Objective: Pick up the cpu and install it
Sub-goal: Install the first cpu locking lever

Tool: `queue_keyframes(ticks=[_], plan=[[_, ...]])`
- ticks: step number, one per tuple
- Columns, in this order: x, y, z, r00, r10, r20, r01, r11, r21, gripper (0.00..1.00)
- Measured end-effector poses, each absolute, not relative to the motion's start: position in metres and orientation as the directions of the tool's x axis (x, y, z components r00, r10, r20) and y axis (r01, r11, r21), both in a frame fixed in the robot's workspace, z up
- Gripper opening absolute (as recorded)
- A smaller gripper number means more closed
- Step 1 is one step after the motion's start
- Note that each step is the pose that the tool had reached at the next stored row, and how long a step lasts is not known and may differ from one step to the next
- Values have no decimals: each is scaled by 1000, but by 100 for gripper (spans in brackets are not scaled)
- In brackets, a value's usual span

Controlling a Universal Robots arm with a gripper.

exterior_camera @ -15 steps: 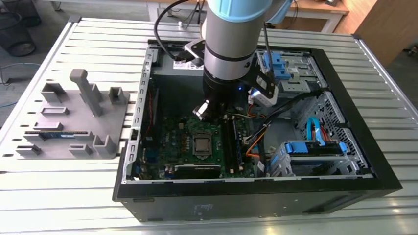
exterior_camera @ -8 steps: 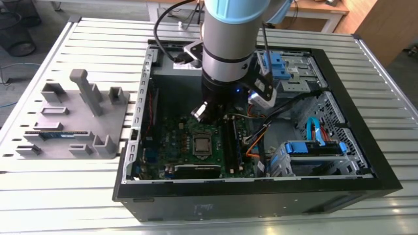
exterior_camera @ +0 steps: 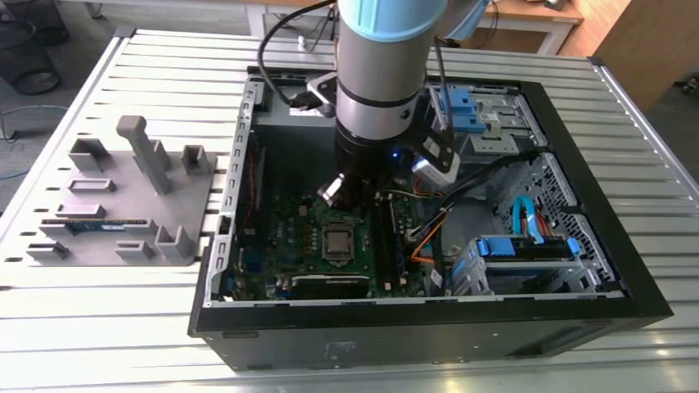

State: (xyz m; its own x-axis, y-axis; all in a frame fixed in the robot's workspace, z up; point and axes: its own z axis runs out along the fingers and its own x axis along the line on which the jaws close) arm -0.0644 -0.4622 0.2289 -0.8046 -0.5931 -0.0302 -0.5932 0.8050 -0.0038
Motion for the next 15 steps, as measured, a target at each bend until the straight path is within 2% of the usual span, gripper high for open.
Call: queue_keyframes(ticks=[15], plan=[[-66,-462,217,-842,-539,-5,-538,842,-42,11]])
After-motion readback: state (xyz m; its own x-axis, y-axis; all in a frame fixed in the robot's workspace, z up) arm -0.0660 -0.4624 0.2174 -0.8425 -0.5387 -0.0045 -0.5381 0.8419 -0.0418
